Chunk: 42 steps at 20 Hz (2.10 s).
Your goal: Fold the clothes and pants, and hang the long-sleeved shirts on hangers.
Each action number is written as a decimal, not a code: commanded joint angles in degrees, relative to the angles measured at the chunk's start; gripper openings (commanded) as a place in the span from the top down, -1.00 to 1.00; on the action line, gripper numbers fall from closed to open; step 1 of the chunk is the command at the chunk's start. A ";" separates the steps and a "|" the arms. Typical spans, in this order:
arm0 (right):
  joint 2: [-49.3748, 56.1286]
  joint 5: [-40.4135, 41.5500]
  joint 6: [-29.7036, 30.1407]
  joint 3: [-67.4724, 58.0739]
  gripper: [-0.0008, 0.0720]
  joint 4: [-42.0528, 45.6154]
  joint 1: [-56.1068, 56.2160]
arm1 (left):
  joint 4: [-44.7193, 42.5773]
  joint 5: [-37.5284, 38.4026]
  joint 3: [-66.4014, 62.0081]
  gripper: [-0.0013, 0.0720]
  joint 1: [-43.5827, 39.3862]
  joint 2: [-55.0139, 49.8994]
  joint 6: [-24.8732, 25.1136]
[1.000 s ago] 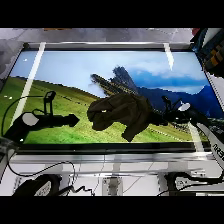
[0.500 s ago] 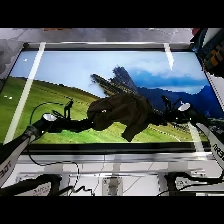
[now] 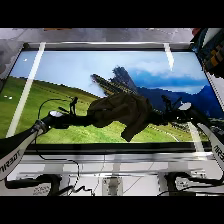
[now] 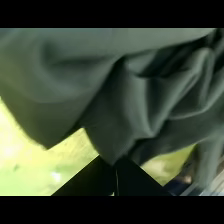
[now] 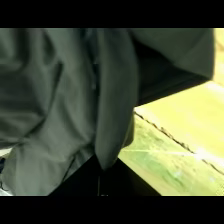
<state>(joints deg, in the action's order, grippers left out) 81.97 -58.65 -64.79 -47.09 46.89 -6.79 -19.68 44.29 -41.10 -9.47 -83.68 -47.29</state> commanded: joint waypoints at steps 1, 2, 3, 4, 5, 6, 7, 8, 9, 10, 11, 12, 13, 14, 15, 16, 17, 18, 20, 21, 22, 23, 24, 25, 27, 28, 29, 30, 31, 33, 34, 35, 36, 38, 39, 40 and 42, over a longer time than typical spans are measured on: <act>-3.78 -2.16 -0.02 -2.62 0.94 1.03 0.02 | -0.61 2.82 -5.75 0.92 0.55 -0.13 0.66; -5.73 -2.67 -0.02 -4.39 0.94 2.19 0.02 | -2.80 5.03 -8.96 0.92 1.40 0.39 0.61; -7.91 -3.06 -0.07 -6.49 0.94 4.11 -0.02 | -5.27 7.28 -12.22 0.92 2.51 1.22 0.46; -10.47 -3.23 -0.31 -8.96 0.94 6.88 -0.02 | -8.37 9.18 -15.91 0.92 4.00 2.40 -1.14; -13.07 -3.17 -1.03 -11.61 0.94 10.49 -0.02 | -11.54 10.23 -19.54 0.92 5.73 4.04 -3.21; -15.50 -2.82 -2.32 -14.19 0.94 14.05 -0.02 | -13.92 10.58 -22.67 0.92 7.48 5.95 -4.52; -17.99 -2.62 -3.85 -16.81 0.94 17.42 -0.02 | -15.08 10.64 -25.49 0.92 9.49 8.26 -5.27; -20.44 -2.16 -4.46 -19.34 0.94 19.63 -0.02 | -14.75 10.62 -27.67 0.92 11.39 10.58 -5.25; -22.62 -1.38 -4.66 -21.42 0.94 20.31 -0.02 | -14.60 10.60 -29.70 0.92 13.18 13.07 -5.22; -24.61 -0.68 -4.66 -23.43 0.94 20.22 -0.02 | -14.60 10.60 -31.19 0.92 14.49 15.41 -5.22; -26.62 -0.17 -4.66 -25.53 0.94 19.91 0.00 | -14.60 10.60 -32.33 0.92 15.56 18.01 -5.22; -28.44 -0.24 -4.66 -27.61 0.94 19.54 0.00 | -14.60 10.56 -32.94 0.92 16.28 20.50 -5.20; -30.14 -0.26 -4.66 -29.42 0.94 19.52 0.00 | -14.60 10.32 -33.11 0.92 16.85 23.37 -5.18; -31.91 -0.28 -4.63 -31.12 0.94 19.56 0.00 | -14.82 10.12 -33.11 0.92 17.42 26.27 -4.79; -33.53 -0.35 -4.63 -32.59 0.94 19.54 0.00 | -14.84 9.92 -33.11 0.92 17.92 28.96 -4.15; -35.17 -0.42 -4.63 -33.97 0.94 19.54 0.00 | -14.84 9.51 -33.11 0.92 18.69 31.65 -3.37; -37.03 -0.61 -4.63 -35.34 0.94 19.52 0.00 | -14.84 8.59 -33.11 0.92 19.56 34.64 -3.23; -38.91 -0.74 -4.63 -36.57 0.94 19.52 0.00 | -14.86 7.21 -33.11 0.92 20.48 37.44 -3.23; -42.93 -0.79 -4.61 -38.66 0.94 19.52 0.00 | -14.84 3.61 -33.11 0.92 22.45 43.82 -3.23; -44.87 -0.79 -4.61 -39.60 0.94 19.52 0.00 | -14.84 1.86 -33.11 0.92 23.15 46.82 -3.23; -46.90 -0.76 -4.61 -40.54 0.94 19.47 0.00 | -14.86 -0.42 -33.09 0.92 23.65 50.10 -3.23; -48.72 -0.76 -4.61 -41.29 0.94 19.19 0.00 | -14.88 -2.89 -33.09 0.92 23.89 52.98 -3.21; -50.45 -0.74 -4.63 -41.99 0.94 18.82 0.00 | -15.47 -5.77 -33.09 0.92 23.87 55.78 -3.23; -51.65 -0.70 -4.63 -42.51 0.94 18.67 0.00 | -16.55 -8.11 -33.09 0.92 23.87 58.14 -3.23; -52.33 -0.22 -4.63 -43.08 0.94 18.82 -0.02 | -20.90 -11.02 -33.09 0.92 23.87 61.18 -3.28; -51.49 0.13 -4.68 -43.08 0.94 19.08 -0.02 | -22.62 -11.04 -33.05 0.92 23.87 61.29 -3.32; -50.03 0.17 -4.85 -43.08 0.95 19.23 -0.02 | -23.63 -10.56 -32.79 0.92 23.87 60.57 -3.78; -47.69 0.22 -5.14 -43.08 0.95 19.45 -0.02 | -23.82 -9.03 -32.61 0.92 23.87 58.86 -4.74; -44.78 0.50 -5.60 -43.08 0.95 19.34 0.00 | -23.82 -6.78 -32.52 0.92 23.87 56.39 -6.21; -37.40 0.83 -6.75 -43.08 0.95 19.02 0.00 | -23.74 0.85 -32.52 0.92 23.80 49.03 -8.26; -32.68 0.52 -6.75 -43.08 0.94 18.71 0.04 | -23.63 5.68 -32.52 0.92 23.76 44.02 -8.26; -28.04 0.22 -6.75 -43.08 0.94 18.03 0.04 | -23.61 9.70 -32.52 0.92 23.74 38.91 -8.24; -22.86 -0.09 -6.73 -43.08 0.94 17.16 0.04 | -23.63 13.03 -32.52 0.92 23.58 32.98 -8.22; -12.76 -0.28 -6.73 -43.06 0.94 15.82 0.04 | -23.61 14.88 -32.52 0.92 22.36 21.16 -7.85; -8.13 -0.22 -6.73 -43.08 0.94 15.52 0.04 | -23.61 14.23 -32.52 0.92 21.16 15.43 -6.88; -3.28 -0.07 -6.73 -43.08 0.94 15.15 0.04 | -23.56 12.72 -32.54 0.92 19.85 9.40 -4.83; 5.01 1.81 -6.73 -43.08 0.94 14.43 0.04 | -23.19 7.65 -32.57 0.92 17.31 -0.87 -2.62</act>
<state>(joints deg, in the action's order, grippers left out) 75.24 -58.26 -71.42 -90.11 63.11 -6.76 -43.42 54.33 -73.60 10.63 -70.02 -52.88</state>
